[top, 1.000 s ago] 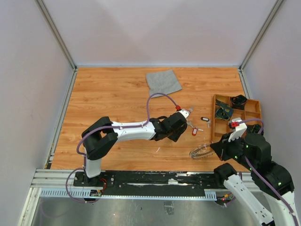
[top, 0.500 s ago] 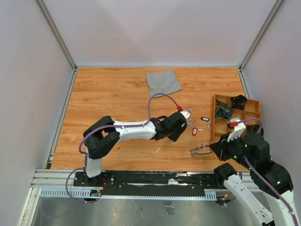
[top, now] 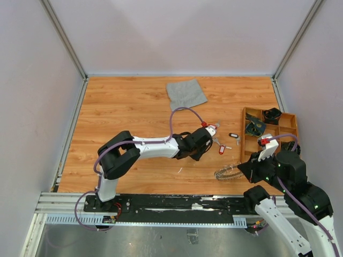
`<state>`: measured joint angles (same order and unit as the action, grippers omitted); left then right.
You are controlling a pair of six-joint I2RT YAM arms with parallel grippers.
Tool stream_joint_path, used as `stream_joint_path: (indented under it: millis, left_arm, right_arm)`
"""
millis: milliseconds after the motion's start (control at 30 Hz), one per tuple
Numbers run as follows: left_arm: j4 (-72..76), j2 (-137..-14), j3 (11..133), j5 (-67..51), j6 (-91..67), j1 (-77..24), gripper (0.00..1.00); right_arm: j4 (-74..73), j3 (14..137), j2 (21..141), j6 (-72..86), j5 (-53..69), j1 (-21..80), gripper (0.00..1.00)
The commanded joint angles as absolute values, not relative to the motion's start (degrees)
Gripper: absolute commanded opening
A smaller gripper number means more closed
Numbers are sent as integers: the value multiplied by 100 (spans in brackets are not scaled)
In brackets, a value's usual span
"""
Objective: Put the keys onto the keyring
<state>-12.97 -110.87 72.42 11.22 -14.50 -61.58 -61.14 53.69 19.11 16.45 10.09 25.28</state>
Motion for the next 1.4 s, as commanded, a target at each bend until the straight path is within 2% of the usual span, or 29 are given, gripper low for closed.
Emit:
stream_joint_path:
  millis: [0, 200, 533, 933, 1167, 1367]
  left_arm:
    - [-1209, -11213, 7331, 1047, -1389, -6126, 34]
    - [-1195, -11260, 7335, 1035, -1380, -6113, 26]
    - [-1111, -10888, 7208, 1080, -1293, -6106, 1]
    - [-785, -9263, 6369, 940, -1221, -6111, 0]
    - [-1223, -8028, 5929, 1215, -1097, -6240, 0]
    - [-1758, -7101, 5781, 1681, -1141, -6384, 1]
  right_arm:
    - [-5887, 5335, 1951, 1579, 1073, 2459, 3]
    - [-5888, 5323, 1938, 1579, 1088, 2453, 3]
    - [-5881, 5351, 1905, 1523, 1059, 2452, 3]
    - [-5744, 5514, 2048, 1321, 1429, 2452, 2]
    - [-5671, 5520, 2005, 998, 1586, 2453, 1]
    - [-6164, 5785, 2314, 940, 1909, 2454, 1]
